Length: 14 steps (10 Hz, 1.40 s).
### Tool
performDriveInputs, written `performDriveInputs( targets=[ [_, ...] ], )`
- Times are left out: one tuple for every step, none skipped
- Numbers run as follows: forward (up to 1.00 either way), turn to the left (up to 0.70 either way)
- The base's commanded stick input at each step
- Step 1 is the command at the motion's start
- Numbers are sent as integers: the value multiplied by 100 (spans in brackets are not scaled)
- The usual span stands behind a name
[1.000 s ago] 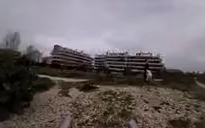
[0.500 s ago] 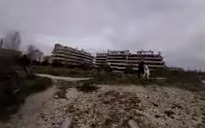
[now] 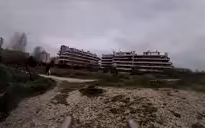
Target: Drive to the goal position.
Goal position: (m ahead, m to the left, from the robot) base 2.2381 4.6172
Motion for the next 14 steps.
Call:
performDriveInputs(
  targets=[
    [0,0],
    [0,0],
    [0,0],
    [17,0],
    [41,0],
    [50,0],
    [50,0],
    [50,0],
    [50,8],
    [50,30],
    [50,32],
    [50,36],
    [50,44],
    [50,48]
  ],
)
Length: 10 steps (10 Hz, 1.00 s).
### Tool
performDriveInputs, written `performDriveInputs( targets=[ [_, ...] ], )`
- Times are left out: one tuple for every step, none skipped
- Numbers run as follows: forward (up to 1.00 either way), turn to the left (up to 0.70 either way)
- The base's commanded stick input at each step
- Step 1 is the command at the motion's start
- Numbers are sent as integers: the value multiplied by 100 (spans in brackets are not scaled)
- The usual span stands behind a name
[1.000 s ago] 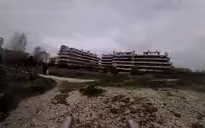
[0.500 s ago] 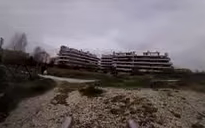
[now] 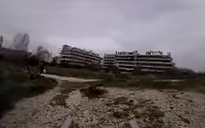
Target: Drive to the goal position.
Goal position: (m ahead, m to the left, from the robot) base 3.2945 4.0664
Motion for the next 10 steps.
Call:
performDriveInputs(
  targets=[
    [50,37],
    [50,13],
    [50,5],
    [50,0],
    [50,0],
    [50,0],
    [50,0],
    [50,0],
    [50,0],
    [50,0]
  ],
)
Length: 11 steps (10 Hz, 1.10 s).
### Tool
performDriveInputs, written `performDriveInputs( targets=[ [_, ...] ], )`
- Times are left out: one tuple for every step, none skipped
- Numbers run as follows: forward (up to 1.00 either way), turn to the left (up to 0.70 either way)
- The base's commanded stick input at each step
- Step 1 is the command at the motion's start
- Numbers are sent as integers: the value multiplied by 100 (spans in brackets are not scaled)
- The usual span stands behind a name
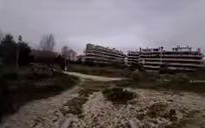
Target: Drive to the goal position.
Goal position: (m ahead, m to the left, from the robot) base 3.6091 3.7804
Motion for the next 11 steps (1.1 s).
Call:
performDriveInputs(
  targets=[
    [50,0],
    [50,0],
    [50,0],
    [50,0],
    [50,0],
    [50,0],
    [50,0],
    [50,0],
    [50,0],
    [50,0],
    [50,0]
  ],
)
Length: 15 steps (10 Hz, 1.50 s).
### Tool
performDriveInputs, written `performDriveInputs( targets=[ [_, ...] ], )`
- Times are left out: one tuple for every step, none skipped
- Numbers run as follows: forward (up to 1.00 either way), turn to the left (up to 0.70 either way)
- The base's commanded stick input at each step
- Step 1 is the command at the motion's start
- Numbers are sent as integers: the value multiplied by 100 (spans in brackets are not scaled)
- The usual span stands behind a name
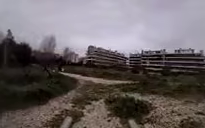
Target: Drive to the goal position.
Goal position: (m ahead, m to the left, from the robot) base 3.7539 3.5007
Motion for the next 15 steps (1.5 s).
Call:
performDriveInputs(
  targets=[
    [50,0],
    [50,0],
    [50,0],
    [50,0],
    [50,0],
    [50,0],
    [50,0],
    [50,0],
    [50,0],
    [50,0],
    [50,0],
    [50,0],
    [50,0],
    [50,0],
    [50,0]
  ],
)
